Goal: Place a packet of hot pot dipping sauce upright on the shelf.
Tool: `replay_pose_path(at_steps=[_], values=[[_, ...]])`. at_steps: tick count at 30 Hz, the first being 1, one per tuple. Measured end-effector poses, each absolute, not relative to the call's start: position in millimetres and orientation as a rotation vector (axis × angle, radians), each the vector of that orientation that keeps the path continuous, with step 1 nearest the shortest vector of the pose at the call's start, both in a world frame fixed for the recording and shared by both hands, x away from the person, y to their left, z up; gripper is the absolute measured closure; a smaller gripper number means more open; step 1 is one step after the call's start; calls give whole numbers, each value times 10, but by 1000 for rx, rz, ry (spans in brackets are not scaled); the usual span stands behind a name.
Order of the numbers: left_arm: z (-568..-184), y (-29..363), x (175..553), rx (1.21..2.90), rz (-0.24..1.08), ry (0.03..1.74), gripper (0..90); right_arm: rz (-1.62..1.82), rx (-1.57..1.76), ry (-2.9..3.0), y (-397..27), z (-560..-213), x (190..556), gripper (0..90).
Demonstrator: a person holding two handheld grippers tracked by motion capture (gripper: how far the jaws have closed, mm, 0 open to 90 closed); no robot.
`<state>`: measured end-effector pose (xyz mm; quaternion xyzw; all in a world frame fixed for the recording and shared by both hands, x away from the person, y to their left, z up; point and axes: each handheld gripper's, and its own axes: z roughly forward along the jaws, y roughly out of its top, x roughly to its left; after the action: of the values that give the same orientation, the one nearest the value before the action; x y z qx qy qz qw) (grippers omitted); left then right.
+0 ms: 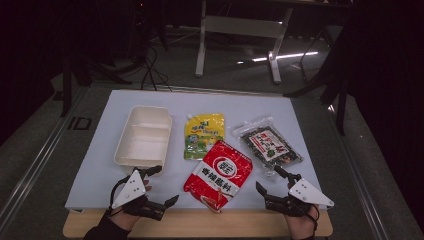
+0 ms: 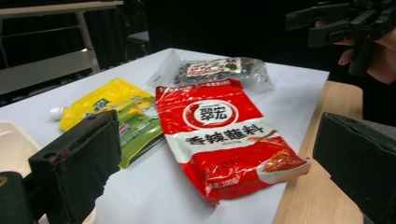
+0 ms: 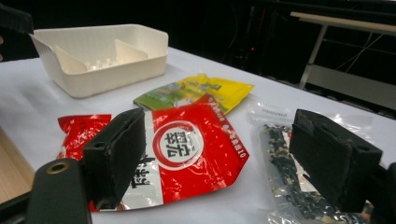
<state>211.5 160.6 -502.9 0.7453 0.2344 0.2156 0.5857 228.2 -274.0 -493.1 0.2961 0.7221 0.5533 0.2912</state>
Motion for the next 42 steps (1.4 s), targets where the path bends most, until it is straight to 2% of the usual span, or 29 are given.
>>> replay_pose_path(at_steps=[17, 22, 30, 42], values=[[-5016, 1563, 2096, 1730, 464, 518, 22, 1467, 691, 1903, -2661, -4632, 2108, 180], [-5043, 1544, 2111, 1719, 442, 530, 22, 1470, 680, 1903, -2640, -4503, 2102, 145], [-5070, 1519, 2118, 1734, 449, 527, 22, 1489, 716, 1981, -2632, -4430, 2207, 105], [-5104, 1512, 2132, 1752, 451, 527, 22, 1522, 717, 2052, -2570, -4344, 2490, 98]])
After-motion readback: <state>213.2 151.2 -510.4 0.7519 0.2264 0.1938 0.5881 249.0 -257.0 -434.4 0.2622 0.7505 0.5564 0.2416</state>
